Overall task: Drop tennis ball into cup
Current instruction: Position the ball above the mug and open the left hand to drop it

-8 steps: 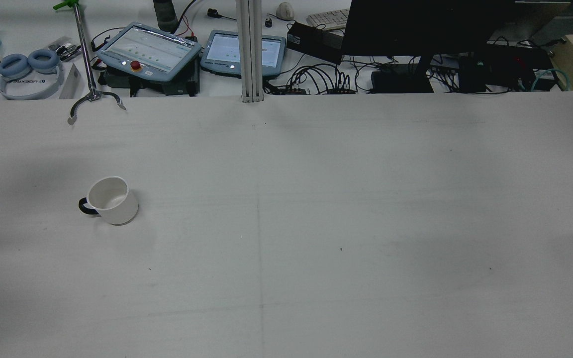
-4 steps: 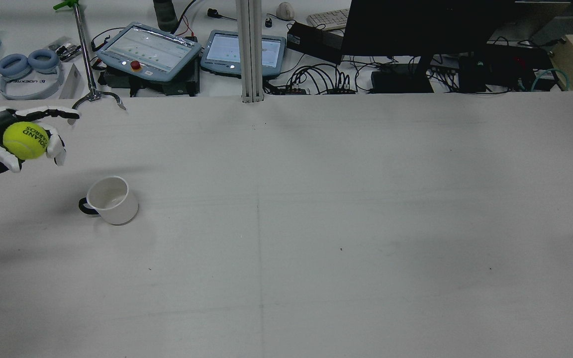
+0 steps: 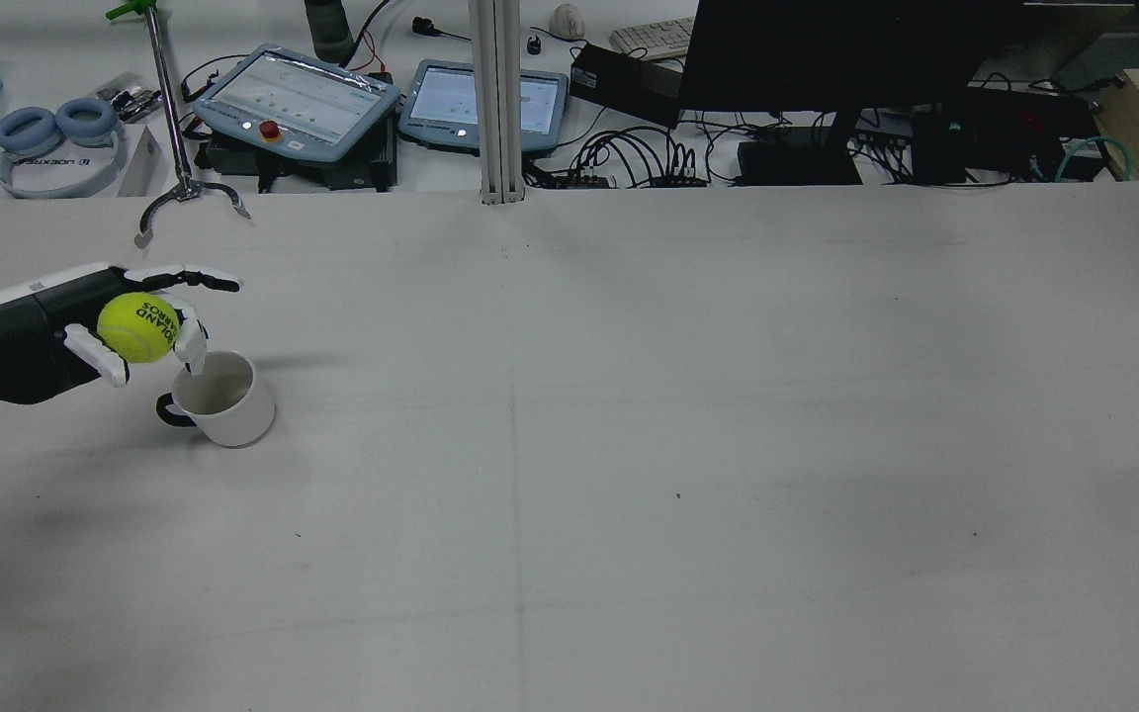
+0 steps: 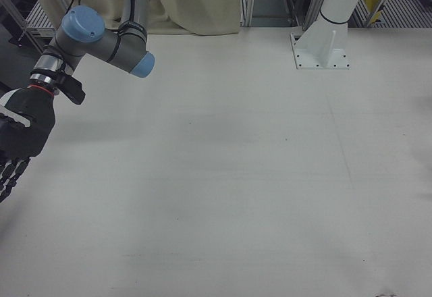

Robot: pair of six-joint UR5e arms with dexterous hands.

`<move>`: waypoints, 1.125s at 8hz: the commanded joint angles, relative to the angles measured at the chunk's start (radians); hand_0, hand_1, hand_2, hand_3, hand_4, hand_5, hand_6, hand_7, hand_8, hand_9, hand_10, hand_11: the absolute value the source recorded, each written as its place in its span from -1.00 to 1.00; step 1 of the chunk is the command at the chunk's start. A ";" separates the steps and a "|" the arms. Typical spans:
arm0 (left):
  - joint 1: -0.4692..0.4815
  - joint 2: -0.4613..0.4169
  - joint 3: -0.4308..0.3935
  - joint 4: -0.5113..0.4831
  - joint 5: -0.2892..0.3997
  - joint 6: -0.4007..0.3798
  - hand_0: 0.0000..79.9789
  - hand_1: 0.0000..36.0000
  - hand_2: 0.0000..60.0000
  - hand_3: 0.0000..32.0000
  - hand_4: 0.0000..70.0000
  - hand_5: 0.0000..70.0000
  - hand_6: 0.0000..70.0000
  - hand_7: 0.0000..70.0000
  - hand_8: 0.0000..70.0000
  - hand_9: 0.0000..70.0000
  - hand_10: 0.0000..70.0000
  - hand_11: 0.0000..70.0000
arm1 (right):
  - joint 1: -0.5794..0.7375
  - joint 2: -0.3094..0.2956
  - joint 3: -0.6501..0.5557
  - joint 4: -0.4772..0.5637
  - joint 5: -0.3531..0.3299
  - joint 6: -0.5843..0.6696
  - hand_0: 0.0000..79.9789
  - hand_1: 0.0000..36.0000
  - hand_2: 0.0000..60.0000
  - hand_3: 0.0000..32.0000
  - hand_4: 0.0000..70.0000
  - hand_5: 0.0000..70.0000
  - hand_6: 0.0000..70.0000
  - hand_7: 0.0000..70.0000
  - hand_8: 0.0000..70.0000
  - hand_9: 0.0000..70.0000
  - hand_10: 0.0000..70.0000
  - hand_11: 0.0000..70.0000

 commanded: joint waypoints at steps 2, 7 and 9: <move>0.005 -0.015 0.025 -0.023 0.005 -0.002 0.31 -0.27 -0.87 -1.00 -0.54 -0.53 0.74 0.55 -0.12 0.03 -0.47 -0.19 | -0.001 0.000 -0.001 0.000 0.000 0.000 -1.00 -1.00 -1.00 -1.00 -1.00 -1.00 -1.00 -1.00 -1.00 -1.00 -1.00 -1.00; 0.005 -0.058 0.084 -0.026 0.011 -0.002 0.17 -0.34 -0.68 -1.00 -0.72 -0.77 -0.28 -0.82 -0.82 -0.93 -0.98 -0.94 | 0.000 0.000 -0.001 0.002 0.000 0.000 -1.00 -1.00 -1.00 -1.00 -1.00 -1.00 -1.00 -1.00 -1.00 -1.00 -1.00 -1.00; -0.015 -0.055 0.072 -0.026 0.010 -0.007 0.17 -0.33 -0.70 -1.00 -0.73 -0.80 -0.45 -0.78 -0.86 -0.93 -0.98 -0.94 | 0.000 0.000 0.001 0.000 0.000 0.000 -1.00 -1.00 -1.00 -1.00 -1.00 -1.00 -1.00 -1.00 -1.00 -1.00 -1.00 -1.00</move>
